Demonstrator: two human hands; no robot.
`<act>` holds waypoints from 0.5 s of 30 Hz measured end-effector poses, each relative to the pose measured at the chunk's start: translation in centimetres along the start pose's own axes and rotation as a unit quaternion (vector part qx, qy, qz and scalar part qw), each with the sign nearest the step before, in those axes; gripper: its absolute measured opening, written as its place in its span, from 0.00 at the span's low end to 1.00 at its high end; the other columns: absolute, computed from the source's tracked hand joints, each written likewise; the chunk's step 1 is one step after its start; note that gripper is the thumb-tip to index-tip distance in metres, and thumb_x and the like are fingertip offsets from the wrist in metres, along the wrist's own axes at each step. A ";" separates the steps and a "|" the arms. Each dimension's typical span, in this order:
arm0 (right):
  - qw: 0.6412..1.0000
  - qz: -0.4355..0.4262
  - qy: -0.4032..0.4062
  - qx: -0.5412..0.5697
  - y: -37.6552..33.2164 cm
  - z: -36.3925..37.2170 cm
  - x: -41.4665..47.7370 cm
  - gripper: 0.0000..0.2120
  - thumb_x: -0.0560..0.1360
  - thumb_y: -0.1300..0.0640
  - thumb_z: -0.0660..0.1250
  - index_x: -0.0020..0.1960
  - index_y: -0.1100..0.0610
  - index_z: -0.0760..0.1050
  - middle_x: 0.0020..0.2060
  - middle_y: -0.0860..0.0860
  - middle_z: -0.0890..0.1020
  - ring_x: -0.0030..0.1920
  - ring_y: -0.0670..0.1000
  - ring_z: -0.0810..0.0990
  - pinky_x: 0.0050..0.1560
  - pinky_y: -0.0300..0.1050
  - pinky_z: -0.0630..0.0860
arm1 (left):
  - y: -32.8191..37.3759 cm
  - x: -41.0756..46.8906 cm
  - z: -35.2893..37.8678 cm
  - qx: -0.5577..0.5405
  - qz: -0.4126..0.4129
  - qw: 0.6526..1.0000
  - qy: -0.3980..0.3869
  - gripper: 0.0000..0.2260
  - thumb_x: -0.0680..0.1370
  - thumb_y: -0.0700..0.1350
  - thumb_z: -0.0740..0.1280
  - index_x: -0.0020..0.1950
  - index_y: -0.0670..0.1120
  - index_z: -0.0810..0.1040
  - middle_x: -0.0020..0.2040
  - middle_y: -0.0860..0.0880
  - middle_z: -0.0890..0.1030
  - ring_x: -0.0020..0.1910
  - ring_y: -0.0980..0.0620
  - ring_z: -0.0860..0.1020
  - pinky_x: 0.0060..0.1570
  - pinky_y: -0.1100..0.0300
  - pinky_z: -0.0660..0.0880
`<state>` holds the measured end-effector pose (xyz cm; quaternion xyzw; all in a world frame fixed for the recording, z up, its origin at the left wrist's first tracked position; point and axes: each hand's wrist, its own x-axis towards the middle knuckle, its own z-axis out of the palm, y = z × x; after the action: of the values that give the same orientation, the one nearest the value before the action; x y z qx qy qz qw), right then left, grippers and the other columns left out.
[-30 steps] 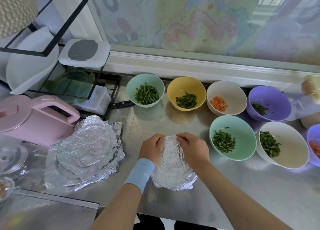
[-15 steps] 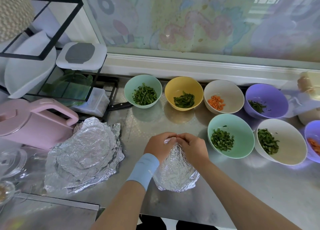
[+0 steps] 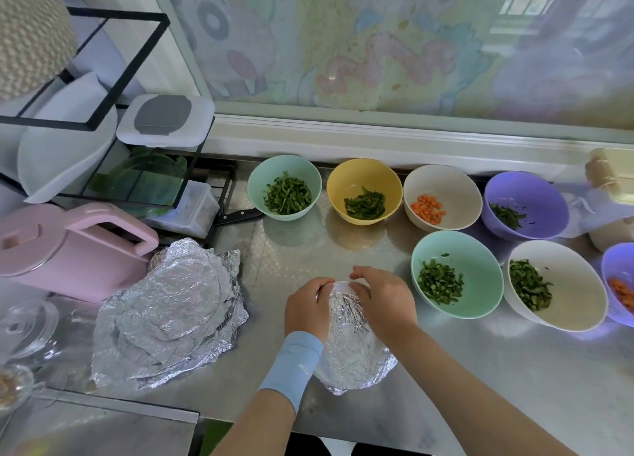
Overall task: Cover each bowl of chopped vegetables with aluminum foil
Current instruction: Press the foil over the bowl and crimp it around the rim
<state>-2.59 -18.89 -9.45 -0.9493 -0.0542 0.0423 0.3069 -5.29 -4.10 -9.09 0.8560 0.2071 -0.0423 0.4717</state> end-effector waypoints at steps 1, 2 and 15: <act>1.000 0.018 0.003 0.008 -0.2 0.0 -0.3 0.06 0.77 0.51 0.67 0.53 0.47 0.80 0.46 0.44 0.85 0.46 0.50 0.81 0.46 0.47 0.78 | -0.1 -0.1 0.0 0.005 -0.006 1.000 0.007 0.09 0.80 0.46 0.64 0.53 0.51 0.84 0.49 0.57 0.84 0.49 0.58 0.79 0.50 0.68 0.71; 0.999 0.043 -0.002 0.030 -0.3 0.2 -0.6 0.05 0.78 0.51 0.67 0.52 0.47 0.81 0.42 0.44 0.84 0.43 0.49 0.81 0.44 0.47 0.77 | -0.1 0.0 -0.1 0.016 -0.008 1.000 0.005 0.09 0.80 0.45 0.64 0.52 0.51 0.83 0.50 0.56 0.84 0.51 0.57 0.79 0.50 0.68 0.70; 0.988 0.054 -0.015 0.146 -0.1 0.9 -0.7 0.05 0.77 0.57 0.68 0.51 0.50 0.82 0.39 0.41 0.83 0.36 0.41 0.78 0.42 0.40 0.76 | -0.8 0.9 0.7 0.104 0.171 0.980 -0.022 0.08 0.80 0.44 0.65 0.54 0.47 0.84 0.46 0.53 0.76 0.51 0.55 0.71 0.53 0.67 0.66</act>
<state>-3.39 -18.36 -10.12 -0.8952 -0.0005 0.0810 0.4383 -4.66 -4.01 -10.34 0.9220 0.0419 -0.0013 0.3849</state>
